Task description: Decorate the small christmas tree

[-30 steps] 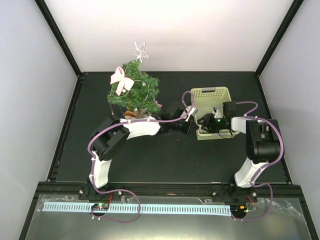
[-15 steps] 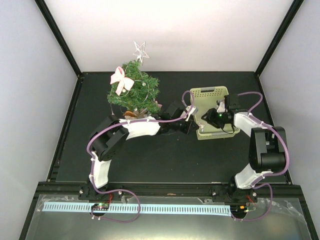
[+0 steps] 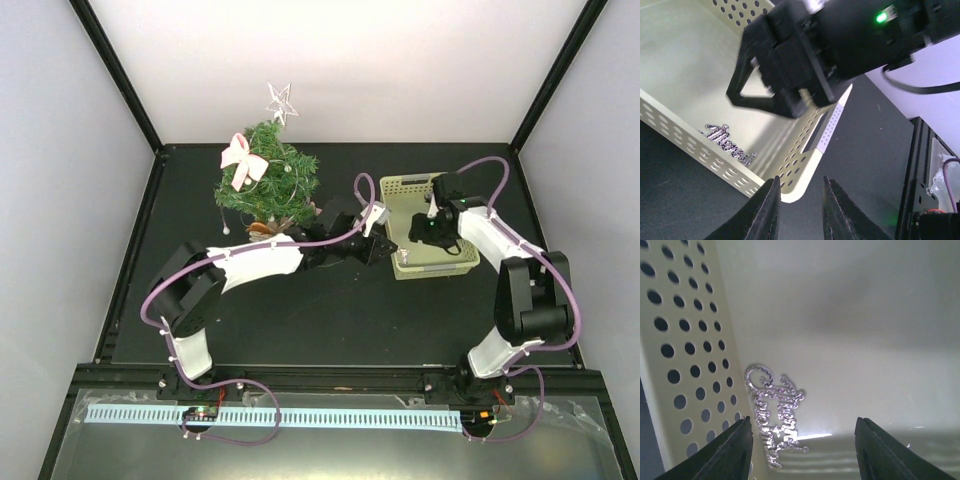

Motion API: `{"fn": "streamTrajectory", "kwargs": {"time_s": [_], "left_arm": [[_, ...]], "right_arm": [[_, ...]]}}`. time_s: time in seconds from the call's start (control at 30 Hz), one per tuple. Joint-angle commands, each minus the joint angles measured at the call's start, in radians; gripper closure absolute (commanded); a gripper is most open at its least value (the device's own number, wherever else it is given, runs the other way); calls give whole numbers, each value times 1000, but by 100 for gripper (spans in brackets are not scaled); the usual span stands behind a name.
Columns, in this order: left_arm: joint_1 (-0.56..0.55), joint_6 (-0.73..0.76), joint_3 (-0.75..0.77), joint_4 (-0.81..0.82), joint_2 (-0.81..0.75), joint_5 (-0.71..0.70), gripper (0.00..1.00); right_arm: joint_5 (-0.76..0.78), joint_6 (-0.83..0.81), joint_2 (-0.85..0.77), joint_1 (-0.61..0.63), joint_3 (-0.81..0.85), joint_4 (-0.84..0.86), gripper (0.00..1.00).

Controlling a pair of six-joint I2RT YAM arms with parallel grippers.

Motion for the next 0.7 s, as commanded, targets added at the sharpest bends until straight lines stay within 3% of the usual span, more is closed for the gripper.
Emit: {"fn": "streamTrajectory", "kwargs": {"time_s": [0.0,0.37,0.67], "left_arm": [[-1,32,-26,30,-38,25,75],[-2,24,-96,73,-68,34,74],[-1,31,-101,72,-68,30,74]], "right_arm": [[78,-17,76,74,49,-73,43],[221,-21,245,98,158,-146,53],[198,-38,305,98,192,-125,56]]}}
